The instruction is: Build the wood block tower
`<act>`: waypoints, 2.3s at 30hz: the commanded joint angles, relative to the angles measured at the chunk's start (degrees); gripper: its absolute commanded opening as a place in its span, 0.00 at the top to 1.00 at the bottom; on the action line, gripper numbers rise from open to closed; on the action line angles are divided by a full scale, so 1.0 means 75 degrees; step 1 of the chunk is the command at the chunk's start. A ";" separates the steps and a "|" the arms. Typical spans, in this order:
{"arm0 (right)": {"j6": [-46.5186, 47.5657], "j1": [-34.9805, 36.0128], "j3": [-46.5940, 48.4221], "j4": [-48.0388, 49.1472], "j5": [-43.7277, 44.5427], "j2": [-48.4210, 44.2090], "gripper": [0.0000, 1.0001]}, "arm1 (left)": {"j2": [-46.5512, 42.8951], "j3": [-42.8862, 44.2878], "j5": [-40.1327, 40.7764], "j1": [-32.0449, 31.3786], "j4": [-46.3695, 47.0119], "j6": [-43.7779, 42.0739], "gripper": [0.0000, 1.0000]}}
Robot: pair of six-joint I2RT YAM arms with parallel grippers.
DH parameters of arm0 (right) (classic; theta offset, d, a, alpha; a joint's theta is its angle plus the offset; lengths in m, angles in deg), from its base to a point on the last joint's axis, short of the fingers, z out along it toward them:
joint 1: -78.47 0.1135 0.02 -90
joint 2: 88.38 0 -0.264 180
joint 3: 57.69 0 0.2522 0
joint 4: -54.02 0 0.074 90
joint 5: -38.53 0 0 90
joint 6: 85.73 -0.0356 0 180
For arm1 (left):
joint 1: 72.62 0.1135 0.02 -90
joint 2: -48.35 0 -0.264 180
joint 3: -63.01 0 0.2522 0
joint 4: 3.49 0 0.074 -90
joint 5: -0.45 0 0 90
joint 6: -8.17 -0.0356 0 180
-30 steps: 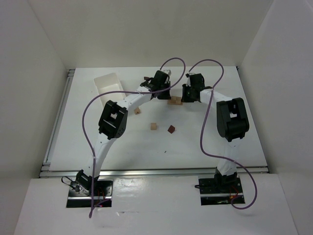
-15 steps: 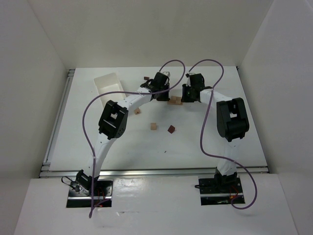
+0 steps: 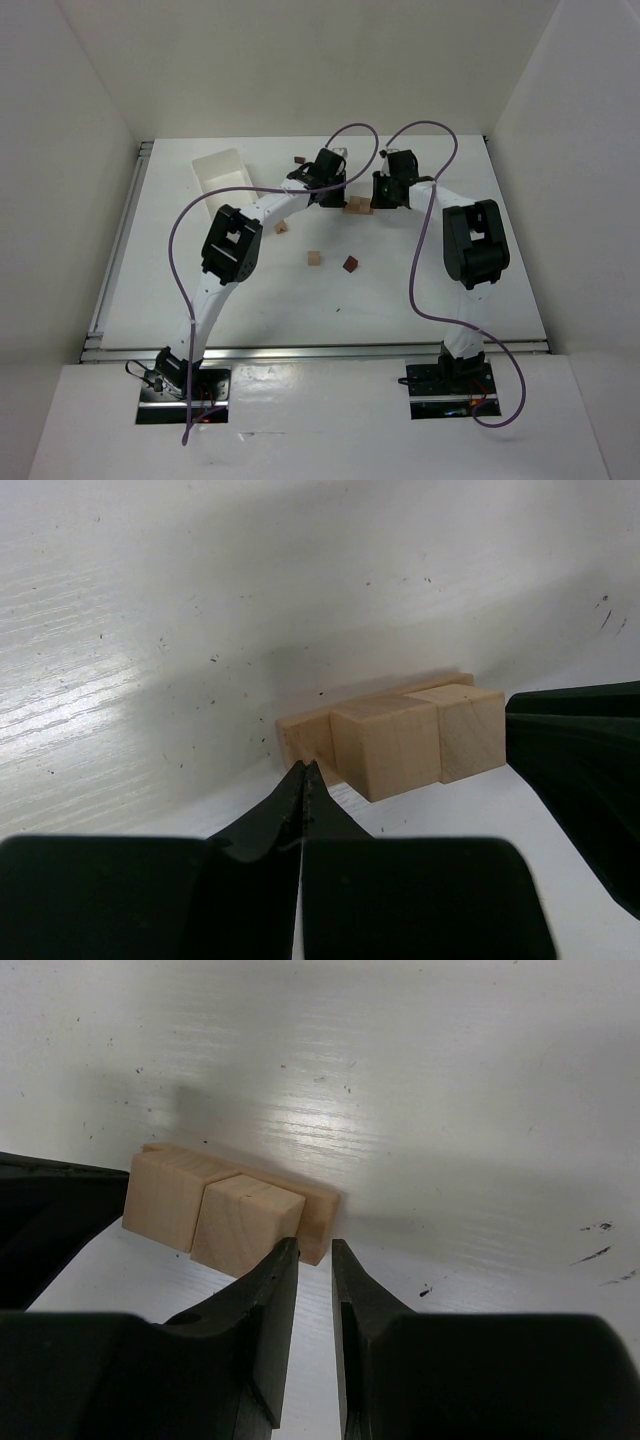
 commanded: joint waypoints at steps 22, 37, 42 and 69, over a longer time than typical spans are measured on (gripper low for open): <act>0.0487 0.0081 0.0530 0.0175 0.1195 -0.0713 0.56 | -0.1719 -0.0068 0.0805 0.0373 -0.0804 -0.0427 0.19; 0.0876 0.2152 0.0060 -0.0703 0.0573 -0.1932 0.11 | -0.7520 -0.4967 0.3793 0.0772 -0.2136 0.0825 0.00; -0.0542 0.2915 0.0365 -0.1395 0.0140 -0.1336 0.11 | -0.8959 -0.6500 0.3970 0.0960 -0.2562 0.1587 0.00; -0.3309 0.4416 0.0811 -0.2673 0.2496 -0.0093 0.52 | -1.0240 -0.7911 0.2869 0.1030 -0.2152 0.1717 0.00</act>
